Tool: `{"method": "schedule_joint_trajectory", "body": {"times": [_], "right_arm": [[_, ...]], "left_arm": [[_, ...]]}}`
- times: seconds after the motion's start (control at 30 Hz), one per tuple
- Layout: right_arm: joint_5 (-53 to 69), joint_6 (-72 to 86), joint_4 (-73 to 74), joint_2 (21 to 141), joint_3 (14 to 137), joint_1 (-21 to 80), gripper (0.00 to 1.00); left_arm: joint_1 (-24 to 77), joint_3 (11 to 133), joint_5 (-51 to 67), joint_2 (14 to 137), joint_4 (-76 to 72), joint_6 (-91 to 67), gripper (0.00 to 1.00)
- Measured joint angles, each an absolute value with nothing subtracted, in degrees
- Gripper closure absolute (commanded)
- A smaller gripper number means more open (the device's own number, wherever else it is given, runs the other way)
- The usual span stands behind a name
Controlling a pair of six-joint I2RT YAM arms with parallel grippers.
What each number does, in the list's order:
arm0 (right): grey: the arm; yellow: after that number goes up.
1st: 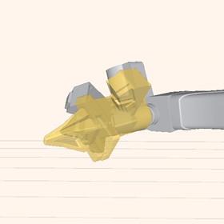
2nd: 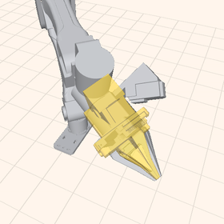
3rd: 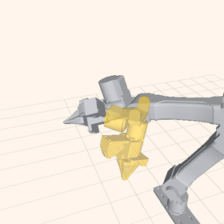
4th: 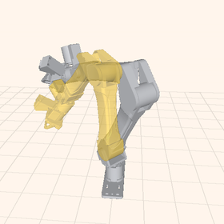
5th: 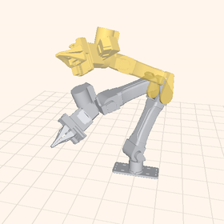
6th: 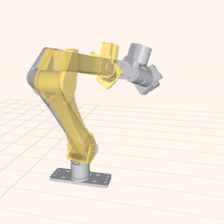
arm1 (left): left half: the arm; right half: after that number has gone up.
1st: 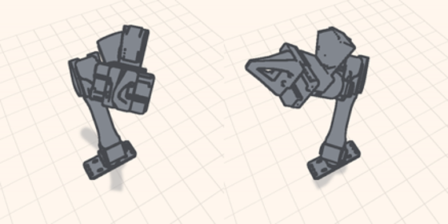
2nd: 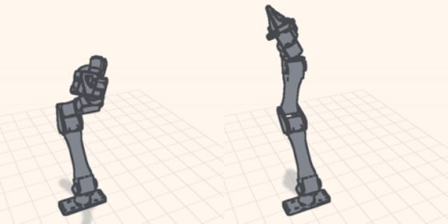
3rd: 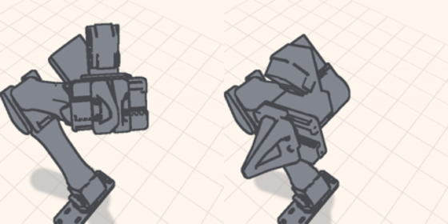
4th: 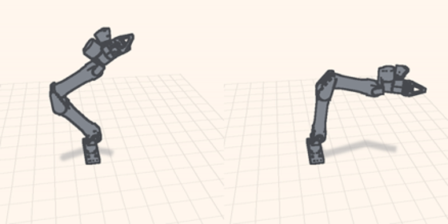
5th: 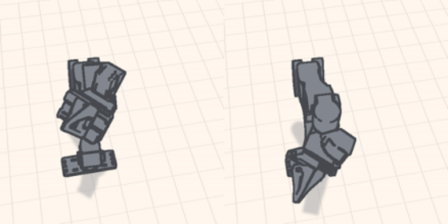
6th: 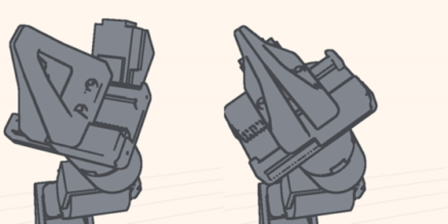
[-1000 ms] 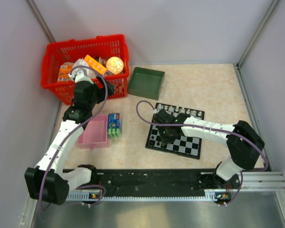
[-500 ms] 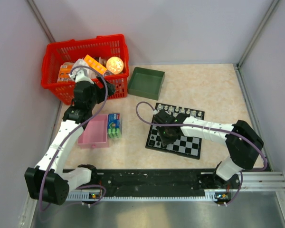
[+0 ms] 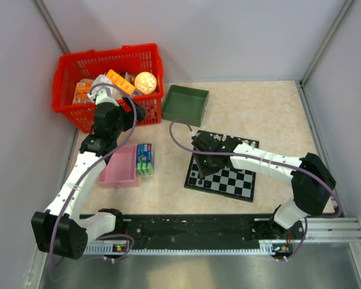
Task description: Set up the chess pieces on the board
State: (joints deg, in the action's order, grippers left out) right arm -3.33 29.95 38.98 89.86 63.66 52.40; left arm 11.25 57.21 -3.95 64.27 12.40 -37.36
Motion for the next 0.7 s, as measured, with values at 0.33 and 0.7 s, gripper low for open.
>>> {"method": "schedule_joint_trajectory", "body": {"times": [0.33,0.7], "right_arm": [[-4.7,29.5,39.2,86.0,64.6,47.7,0.71],[-7.4,25.1,38.8,93.2,73.1,36.6,0.69]], "left_arm": [[11.2,57.2,-3.9,64.3,12.4,-37.4,0.03],[11.2,57.2,-4.1,64.2,12.4,-37.3,0.02]]}}
